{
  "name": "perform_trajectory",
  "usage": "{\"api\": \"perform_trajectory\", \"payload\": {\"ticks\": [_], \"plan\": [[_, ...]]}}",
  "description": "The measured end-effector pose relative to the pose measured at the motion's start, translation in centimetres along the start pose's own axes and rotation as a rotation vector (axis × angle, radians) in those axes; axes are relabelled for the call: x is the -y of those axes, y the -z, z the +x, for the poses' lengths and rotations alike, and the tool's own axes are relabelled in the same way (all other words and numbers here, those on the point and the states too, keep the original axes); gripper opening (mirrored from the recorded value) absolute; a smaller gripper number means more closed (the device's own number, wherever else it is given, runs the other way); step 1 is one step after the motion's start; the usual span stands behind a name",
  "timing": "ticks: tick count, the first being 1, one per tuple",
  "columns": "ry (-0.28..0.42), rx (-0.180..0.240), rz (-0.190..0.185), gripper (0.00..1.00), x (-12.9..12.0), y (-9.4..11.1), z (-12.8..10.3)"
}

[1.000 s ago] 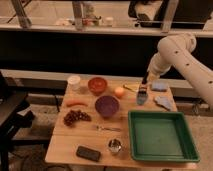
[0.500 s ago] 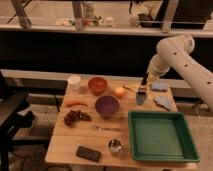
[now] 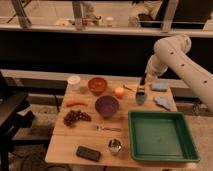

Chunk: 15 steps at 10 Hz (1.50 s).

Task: Place brush in plastic cup

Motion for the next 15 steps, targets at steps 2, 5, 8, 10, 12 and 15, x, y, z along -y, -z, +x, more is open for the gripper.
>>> {"api": "perform_trajectory", "payload": {"ticks": [2, 5, 8, 10, 12, 15], "plan": [[0.0, -0.006, -0.012, 0.0, 0.04, -0.15, -0.07], [0.003, -0.011, -0.022, 0.0, 0.12, -0.25, -0.38], [0.001, -0.017, -0.027, 0.0, 0.09, -0.26, -0.27], [-0.001, -0.021, -0.028, 0.0, 0.08, -0.22, -0.13], [-0.001, -0.023, -0.028, 0.0, 0.1, -0.17, -0.17], [-0.001, -0.024, -0.03, 0.0, 0.05, -0.28, -0.17]]}}
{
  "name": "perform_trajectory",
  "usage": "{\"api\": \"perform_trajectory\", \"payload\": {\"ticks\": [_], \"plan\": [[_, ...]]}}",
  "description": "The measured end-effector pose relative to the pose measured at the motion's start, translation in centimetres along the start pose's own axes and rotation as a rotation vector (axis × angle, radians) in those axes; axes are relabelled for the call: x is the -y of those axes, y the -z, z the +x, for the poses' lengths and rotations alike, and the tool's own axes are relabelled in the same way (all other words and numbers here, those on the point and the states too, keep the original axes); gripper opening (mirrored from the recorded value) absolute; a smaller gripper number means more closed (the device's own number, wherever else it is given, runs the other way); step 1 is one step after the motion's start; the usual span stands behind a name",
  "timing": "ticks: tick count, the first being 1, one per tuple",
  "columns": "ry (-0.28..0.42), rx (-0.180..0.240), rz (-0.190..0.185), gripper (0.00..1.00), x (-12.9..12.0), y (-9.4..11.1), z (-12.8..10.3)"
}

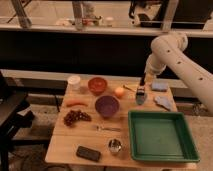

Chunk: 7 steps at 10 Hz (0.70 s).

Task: Place brush in plastic cup

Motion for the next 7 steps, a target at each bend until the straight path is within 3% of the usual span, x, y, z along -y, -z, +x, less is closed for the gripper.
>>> {"api": "perform_trajectory", "payload": {"ticks": [7], "plan": [[0.0, 0.002, -0.007, 0.0, -0.27, -0.41, 0.16]]}}
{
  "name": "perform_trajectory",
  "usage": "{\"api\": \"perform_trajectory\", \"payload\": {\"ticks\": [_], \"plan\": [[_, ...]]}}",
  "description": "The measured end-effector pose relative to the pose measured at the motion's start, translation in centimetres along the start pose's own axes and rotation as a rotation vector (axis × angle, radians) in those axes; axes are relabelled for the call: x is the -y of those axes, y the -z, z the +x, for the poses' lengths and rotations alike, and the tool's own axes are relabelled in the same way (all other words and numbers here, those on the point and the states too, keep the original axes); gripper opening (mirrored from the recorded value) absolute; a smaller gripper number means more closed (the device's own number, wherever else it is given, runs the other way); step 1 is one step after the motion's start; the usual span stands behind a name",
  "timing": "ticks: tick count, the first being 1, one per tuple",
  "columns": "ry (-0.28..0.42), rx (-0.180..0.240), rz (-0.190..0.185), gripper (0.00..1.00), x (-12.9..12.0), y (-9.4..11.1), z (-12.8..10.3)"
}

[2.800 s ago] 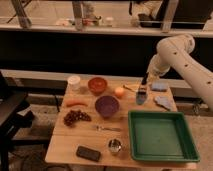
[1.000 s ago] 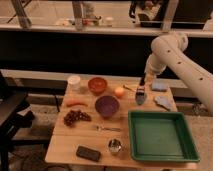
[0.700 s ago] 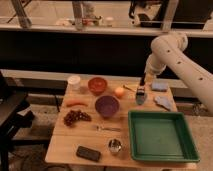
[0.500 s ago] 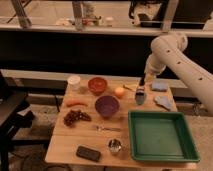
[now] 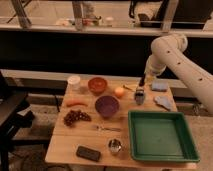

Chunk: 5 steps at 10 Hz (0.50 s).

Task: Place brush in plastic cup

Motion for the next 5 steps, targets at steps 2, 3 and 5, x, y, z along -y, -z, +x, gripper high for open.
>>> {"api": "perform_trajectory", "payload": {"ticks": [2, 3, 5], "plan": [[0.003, -0.002, -0.001, 0.0, -0.04, -0.13, 0.11], [0.003, -0.003, -0.002, 0.0, -0.07, -0.22, 0.18], [0.002, -0.003, -0.004, 0.0, -0.11, -0.35, 0.29]]}}
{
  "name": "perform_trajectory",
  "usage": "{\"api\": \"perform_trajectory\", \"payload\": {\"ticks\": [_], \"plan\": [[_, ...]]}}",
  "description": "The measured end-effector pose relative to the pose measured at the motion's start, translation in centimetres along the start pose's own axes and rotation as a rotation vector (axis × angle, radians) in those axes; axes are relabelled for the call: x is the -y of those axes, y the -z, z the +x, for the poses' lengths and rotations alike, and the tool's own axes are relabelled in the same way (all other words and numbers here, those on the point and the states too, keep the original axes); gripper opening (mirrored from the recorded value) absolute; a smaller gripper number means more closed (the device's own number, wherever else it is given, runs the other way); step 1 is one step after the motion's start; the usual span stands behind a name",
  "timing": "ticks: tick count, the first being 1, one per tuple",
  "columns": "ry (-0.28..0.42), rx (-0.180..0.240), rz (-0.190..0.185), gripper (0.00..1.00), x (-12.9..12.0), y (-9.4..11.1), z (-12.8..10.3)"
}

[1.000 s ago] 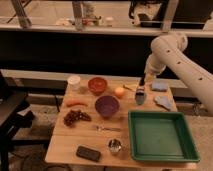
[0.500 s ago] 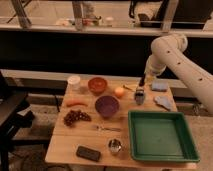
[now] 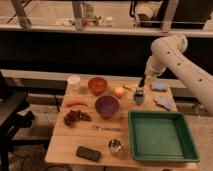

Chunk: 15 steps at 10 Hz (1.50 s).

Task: Place brush in plastic cup

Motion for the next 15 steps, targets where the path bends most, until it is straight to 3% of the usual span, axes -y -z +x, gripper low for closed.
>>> {"api": "perform_trajectory", "payload": {"ticks": [15], "plan": [[0.002, -0.014, 0.001, 0.0, 0.38, 0.21, -0.26]]}}
